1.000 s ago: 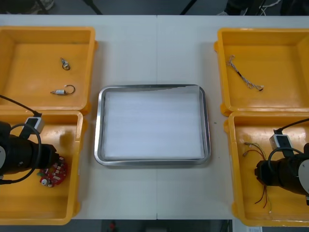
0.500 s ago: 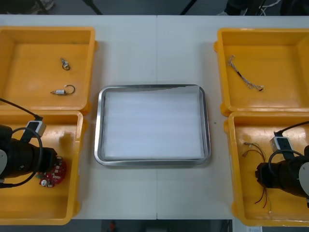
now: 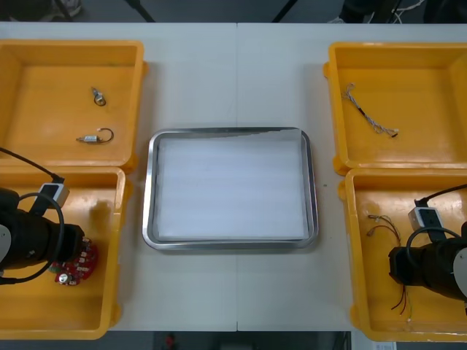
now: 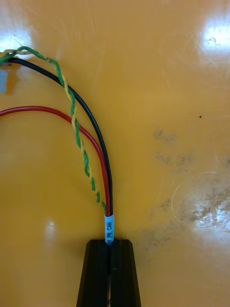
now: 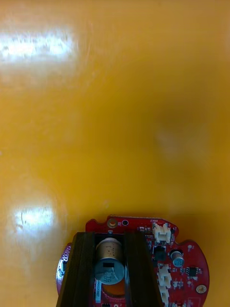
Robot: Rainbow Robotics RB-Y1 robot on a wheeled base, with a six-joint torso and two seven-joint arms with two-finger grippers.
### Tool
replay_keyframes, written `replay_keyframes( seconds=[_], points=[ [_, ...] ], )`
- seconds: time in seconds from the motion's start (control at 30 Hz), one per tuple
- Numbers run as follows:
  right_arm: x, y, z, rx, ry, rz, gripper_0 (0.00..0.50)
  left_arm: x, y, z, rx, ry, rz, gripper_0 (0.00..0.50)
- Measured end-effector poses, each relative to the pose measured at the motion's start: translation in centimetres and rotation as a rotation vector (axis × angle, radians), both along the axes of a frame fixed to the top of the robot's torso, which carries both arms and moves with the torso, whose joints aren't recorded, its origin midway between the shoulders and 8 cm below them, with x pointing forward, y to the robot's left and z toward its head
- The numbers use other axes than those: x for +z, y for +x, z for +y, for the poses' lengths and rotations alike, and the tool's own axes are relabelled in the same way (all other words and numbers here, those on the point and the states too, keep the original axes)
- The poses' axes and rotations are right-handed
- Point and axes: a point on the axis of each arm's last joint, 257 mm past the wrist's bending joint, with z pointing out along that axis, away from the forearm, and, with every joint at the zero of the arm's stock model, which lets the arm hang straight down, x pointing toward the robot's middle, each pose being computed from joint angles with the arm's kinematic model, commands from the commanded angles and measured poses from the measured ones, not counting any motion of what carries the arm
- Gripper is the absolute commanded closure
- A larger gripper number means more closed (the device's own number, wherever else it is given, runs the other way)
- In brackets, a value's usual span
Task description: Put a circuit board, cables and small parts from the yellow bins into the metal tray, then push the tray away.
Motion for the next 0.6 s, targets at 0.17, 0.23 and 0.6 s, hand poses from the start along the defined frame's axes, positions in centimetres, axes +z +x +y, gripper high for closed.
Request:
replay_keyframes(
  seconds=[0.17,0.23,0.6],
  points=[
    [2.3,-0.2,0.4,0.016,-0.011,-0.022,0.5,1.4,-0.7,0.1,-0.007,0.025,0.038,0.5],
    [3.6,-0.6,0.2,0.016,-0.018,-0.025,0.5,2.3,-0.7,0.1,-0.007,0.028,0.045,0.5],
    [10.1,-3.1,-0.6,0.018,-0.077,-0.019,0.5,7.8,0.6,-1.0,0.034,0.0,0.052,0.5]
  ],
)
